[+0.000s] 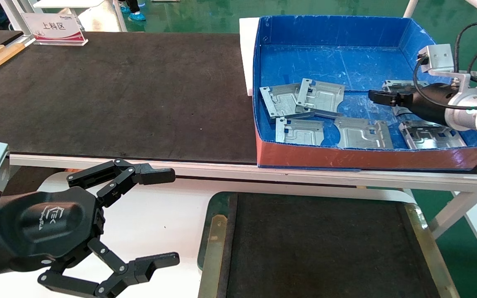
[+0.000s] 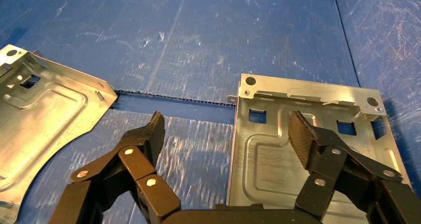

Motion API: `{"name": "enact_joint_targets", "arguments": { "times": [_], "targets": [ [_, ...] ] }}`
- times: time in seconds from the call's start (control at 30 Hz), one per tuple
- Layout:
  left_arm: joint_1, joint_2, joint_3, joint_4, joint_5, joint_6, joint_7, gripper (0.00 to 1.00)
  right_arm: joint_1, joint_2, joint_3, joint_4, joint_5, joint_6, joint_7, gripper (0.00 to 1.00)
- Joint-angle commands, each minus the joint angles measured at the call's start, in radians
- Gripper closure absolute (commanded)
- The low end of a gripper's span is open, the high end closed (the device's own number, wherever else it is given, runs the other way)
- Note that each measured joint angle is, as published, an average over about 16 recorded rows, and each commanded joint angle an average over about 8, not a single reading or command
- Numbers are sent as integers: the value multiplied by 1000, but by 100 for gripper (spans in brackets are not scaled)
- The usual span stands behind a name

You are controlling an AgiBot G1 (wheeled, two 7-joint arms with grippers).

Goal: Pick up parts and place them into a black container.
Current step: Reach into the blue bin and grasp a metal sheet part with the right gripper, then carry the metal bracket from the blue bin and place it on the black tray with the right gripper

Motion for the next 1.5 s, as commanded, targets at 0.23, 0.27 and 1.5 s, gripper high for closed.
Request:
{"name": "enact_joint_targets", "arguments": {
  "times": [0.23,0.27,1.5],
  "targets": [
    [0,0,0,0,0,0,0,0,1,6,-12,5,-18,-4,31,100],
    [0,0,0,0,0,0,0,0,0,7,-14,6,-20,-4,35,100],
    [0,0,0,0,0,0,0,0,19,29,-36,50,-53,-63,73,100]
  ]
}}
